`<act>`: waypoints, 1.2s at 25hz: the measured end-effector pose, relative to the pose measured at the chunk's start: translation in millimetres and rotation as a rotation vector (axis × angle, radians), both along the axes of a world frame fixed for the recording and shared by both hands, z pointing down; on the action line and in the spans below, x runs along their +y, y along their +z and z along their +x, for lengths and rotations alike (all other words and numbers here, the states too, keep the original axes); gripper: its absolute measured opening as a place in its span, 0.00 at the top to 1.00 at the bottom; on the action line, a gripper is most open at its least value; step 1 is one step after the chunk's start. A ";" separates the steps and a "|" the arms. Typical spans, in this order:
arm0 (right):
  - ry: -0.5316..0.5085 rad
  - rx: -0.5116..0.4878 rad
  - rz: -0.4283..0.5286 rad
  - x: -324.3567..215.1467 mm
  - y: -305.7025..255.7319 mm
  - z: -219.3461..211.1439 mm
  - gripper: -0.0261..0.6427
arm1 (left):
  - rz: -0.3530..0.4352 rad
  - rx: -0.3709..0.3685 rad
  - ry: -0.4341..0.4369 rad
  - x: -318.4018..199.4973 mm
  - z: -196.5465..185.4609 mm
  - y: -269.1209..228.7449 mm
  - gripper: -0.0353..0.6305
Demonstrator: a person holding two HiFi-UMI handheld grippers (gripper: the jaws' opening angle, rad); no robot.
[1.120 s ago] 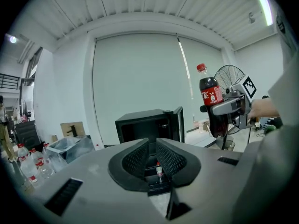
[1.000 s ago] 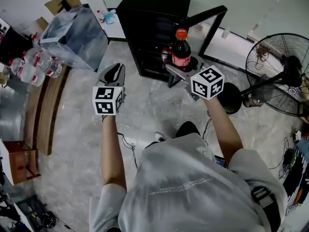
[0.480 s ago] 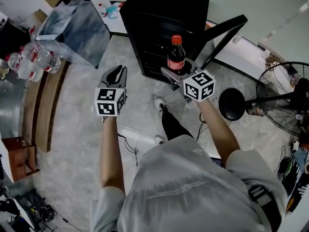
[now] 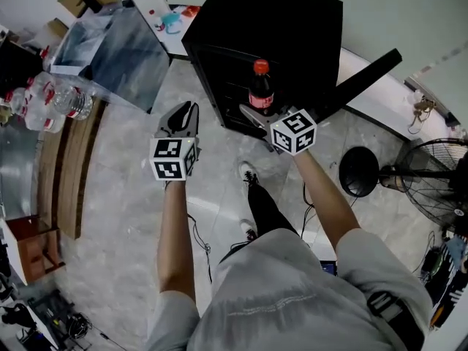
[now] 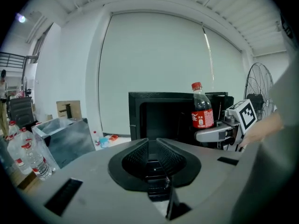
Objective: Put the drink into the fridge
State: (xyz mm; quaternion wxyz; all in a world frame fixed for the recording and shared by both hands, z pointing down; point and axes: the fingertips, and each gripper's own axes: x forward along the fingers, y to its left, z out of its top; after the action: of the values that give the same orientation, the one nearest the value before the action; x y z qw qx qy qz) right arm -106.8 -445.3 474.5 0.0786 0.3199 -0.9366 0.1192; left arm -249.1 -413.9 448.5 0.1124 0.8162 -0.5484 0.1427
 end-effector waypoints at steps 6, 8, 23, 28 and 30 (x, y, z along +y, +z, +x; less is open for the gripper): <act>-0.044 0.041 -0.047 -20.4 53.3 -16.5 0.50 | -0.035 0.010 -0.005 -26.8 -6.8 24.5 0.87; -0.060 0.059 -0.045 -23.9 67.7 -22.1 0.50 | -0.052 0.008 -0.013 -32.2 -12.5 35.6 0.87; 0.122 0.030 0.091 -114.3 124.1 -24.2 0.50 | 0.039 0.004 0.027 -67.0 -1.3 114.1 0.87; 0.184 0.036 0.141 -141.6 140.6 -22.7 0.50 | 0.082 0.004 0.038 -75.8 2.4 142.9 0.87; 0.217 0.045 0.144 -152.9 148.3 -22.0 0.50 | 0.089 0.000 0.044 -77.9 2.1 153.7 0.87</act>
State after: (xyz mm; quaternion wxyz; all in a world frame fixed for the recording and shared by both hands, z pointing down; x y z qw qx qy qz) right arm -128.8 -598.2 622.8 0.0629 0.4269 -0.9006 0.0521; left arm -247.0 -491.9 602.1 0.0728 0.8322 -0.5363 0.1203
